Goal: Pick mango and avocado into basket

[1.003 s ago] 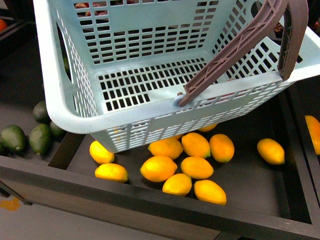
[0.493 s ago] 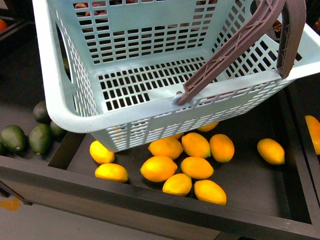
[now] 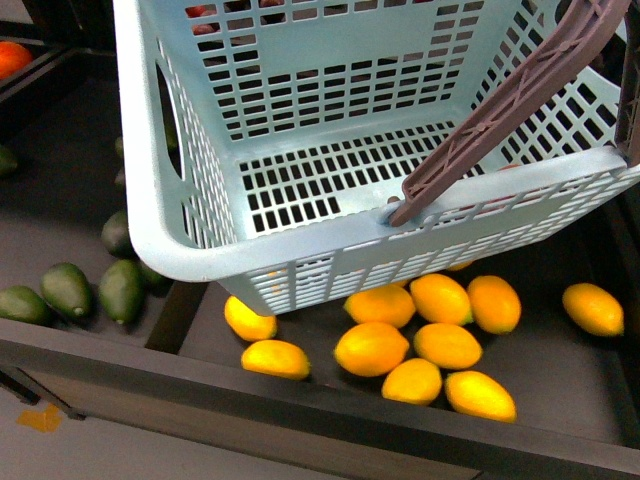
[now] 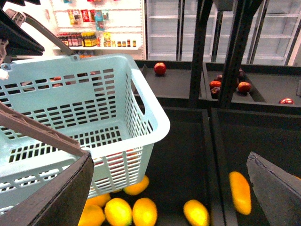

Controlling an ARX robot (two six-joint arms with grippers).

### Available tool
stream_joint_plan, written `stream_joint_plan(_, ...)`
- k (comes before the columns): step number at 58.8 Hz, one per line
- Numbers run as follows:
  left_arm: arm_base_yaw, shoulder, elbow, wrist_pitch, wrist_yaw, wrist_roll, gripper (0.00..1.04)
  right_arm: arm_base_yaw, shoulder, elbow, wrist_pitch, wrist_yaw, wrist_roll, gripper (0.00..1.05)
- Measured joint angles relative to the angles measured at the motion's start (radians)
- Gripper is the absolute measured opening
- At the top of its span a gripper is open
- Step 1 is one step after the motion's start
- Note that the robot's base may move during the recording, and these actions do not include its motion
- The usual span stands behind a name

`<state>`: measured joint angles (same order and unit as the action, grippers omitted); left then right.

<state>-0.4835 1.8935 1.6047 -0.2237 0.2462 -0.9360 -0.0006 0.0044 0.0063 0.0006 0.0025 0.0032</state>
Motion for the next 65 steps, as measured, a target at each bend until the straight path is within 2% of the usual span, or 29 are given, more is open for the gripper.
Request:
stream_joint_plan(26, 0.019, 0.002, 0.002, 0.0, -0.032, 0.013, 0.06, 0.0, 0.0, 0.0, -0.004, -0.003, 0.0, 0.97)
stream_joint_plan(65, 0.016, 0.003, 0.002, 0.001, -0.026, 0.014, 0.06, 0.0, 0.0, 0.0, -0.003, -0.003, 0.0, 0.97)
